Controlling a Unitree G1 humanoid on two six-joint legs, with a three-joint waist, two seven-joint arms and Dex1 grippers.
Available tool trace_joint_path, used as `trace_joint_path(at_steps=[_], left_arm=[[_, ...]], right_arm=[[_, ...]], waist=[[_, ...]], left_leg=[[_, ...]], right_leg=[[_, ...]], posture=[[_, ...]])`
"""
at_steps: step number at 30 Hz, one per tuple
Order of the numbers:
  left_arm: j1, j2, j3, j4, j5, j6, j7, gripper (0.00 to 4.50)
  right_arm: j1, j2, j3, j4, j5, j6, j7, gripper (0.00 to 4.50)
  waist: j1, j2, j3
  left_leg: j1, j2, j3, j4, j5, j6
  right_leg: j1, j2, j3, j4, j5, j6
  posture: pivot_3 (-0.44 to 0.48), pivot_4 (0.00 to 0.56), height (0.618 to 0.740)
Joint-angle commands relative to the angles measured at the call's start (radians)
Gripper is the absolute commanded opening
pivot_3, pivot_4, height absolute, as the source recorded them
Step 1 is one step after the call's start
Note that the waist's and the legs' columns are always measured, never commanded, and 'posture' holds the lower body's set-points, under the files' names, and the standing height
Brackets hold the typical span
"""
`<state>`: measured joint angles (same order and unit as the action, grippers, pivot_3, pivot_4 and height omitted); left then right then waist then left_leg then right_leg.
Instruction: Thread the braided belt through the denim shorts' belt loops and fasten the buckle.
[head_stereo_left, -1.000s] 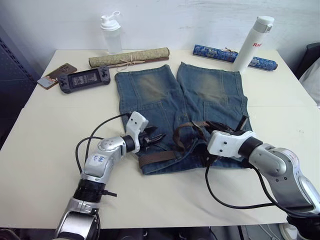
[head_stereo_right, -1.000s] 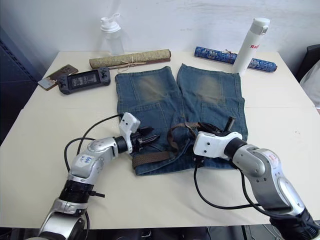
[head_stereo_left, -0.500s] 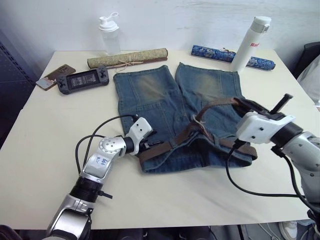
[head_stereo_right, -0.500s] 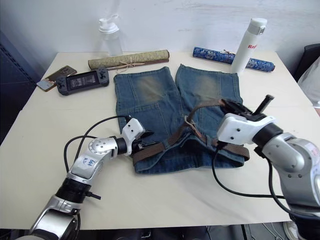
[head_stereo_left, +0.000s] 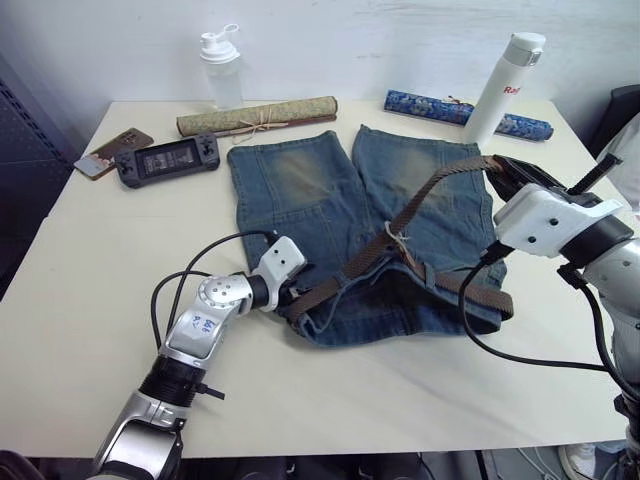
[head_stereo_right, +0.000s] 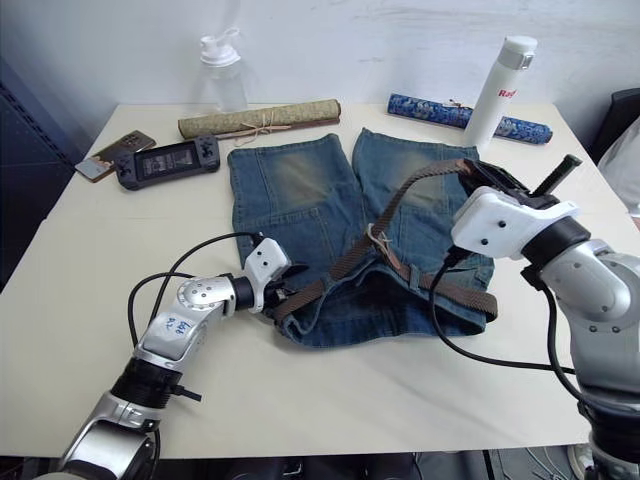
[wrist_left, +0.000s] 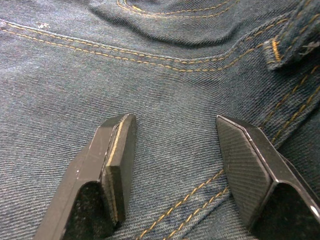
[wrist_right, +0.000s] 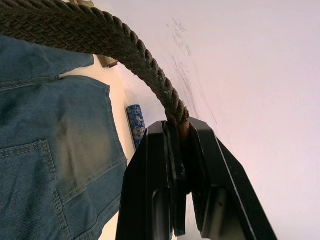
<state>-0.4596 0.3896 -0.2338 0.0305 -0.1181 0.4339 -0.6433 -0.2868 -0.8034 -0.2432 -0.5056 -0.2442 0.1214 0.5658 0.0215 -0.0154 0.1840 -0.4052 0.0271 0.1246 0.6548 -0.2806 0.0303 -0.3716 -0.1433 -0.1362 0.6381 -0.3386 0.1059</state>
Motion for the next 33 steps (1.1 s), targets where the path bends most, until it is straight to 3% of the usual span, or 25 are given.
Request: trace_joint_path(at_steps=[1, 7, 15, 19, 22, 25, 29, 33], left_arm=[[0.038, 0.009, -0.023, 0.026, 0.033, 0.020, -0.002, 2.81], [0.044, -0.036, 0.033, -0.004, -0.007, 0.015, 0.042, 2.81], [0.069, -0.062, 0.122, -0.090, -0.035, -0.110, 0.063, 2.81], [0.062, -0.054, 0.158, -0.126, -0.058, -0.137, 0.056, 4.46], [0.069, -0.080, 0.234, -0.229, -0.201, -0.068, 0.035, 4.46], [0.108, -0.077, 0.243, -0.381, -0.346, 0.040, -0.007, 4.46], [0.138, -0.086, 0.162, -0.491, -0.359, 0.147, 0.046, 4.46], [0.129, -0.125, 0.130, -0.494, -0.297, 0.175, 0.161, 4.46]], right_arm=[[-0.051, 0.028, -0.026, -0.067, 0.033, 0.041, -0.036, 0.00], [-0.011, 0.058, 0.092, -0.145, 0.074, 0.081, 0.042, 0.00], [-0.004, 0.085, 0.187, -0.150, 0.052, 0.099, 0.037, 0.00], [-0.002, 0.085, 0.211, -0.135, 0.041, 0.088, 0.039, 0.00], [-0.006, 0.084, 0.231, -0.124, 0.027, 0.076, 0.038, 0.00], [-0.016, 0.080, 0.263, -0.106, -0.002, 0.064, 0.037, 0.00], [-0.037, 0.077, 0.308, -0.080, -0.065, 0.058, 0.033, 0.00], [-0.070, 0.100, 0.351, -0.076, -0.107, 0.063, 0.029, 0.00]], waist=[[0.000, 0.000, 0.000], [0.002, 0.000, 0.000], [0.000, 0.000, 0.000], [0.002, 0.000, 0.000], [0.000, 0.000, 0.000], [-0.002, 0.000, 0.000], [0.000, 0.000, 0.000], [0.000, 0.000, 0.000]], left_leg=[[0.000, 0.000, 0.000, 0.000, 0.000, 0.000], [0.000, 0.000, 0.000, 0.000, 0.000, 0.000], [-0.001, 0.000, 0.000, 0.001, 0.000, 0.000], [-0.001, 0.000, 0.000, 0.002, 0.000, 0.000], [-0.002, 0.000, 0.000, 0.002, 0.000, 0.000], [-0.002, 0.000, -0.001, 0.001, 0.000, 0.000], [-0.001, 0.000, -0.001, 0.002, 0.000, 0.000], [-0.001, 0.000, -0.001, 0.003, 0.000, 0.000]], right_leg=[[0.000, 0.000, 0.000, 0.000, 0.000, 0.000], [0.000, 0.000, 0.000, 0.001, 0.000, 0.000], [-0.001, 0.000, 0.000, 0.002, 0.000, 0.000], [-0.001, 0.000, 0.000, 0.002, 0.000, 0.000], [-0.001, -0.001, 0.000, 0.002, 0.000, 0.000], [-0.001, -0.001, 0.000, 0.002, 0.000, 0.000], [-0.001, -0.001, 0.000, 0.002, 0.000, 0.000], [-0.001, -0.001, 0.000, 0.000, 0.000, 0.000]], posture=[[0.000, 0.150, 0.717], [0.000, 0.150, 0.717], [0.000, 0.150, 0.717], [0.000, 0.150, 0.717], [0.000, 0.150, 0.717], [0.000, 0.150, 0.717], [0.000, 0.150, 0.717], [0.000, 0.150, 0.717]])
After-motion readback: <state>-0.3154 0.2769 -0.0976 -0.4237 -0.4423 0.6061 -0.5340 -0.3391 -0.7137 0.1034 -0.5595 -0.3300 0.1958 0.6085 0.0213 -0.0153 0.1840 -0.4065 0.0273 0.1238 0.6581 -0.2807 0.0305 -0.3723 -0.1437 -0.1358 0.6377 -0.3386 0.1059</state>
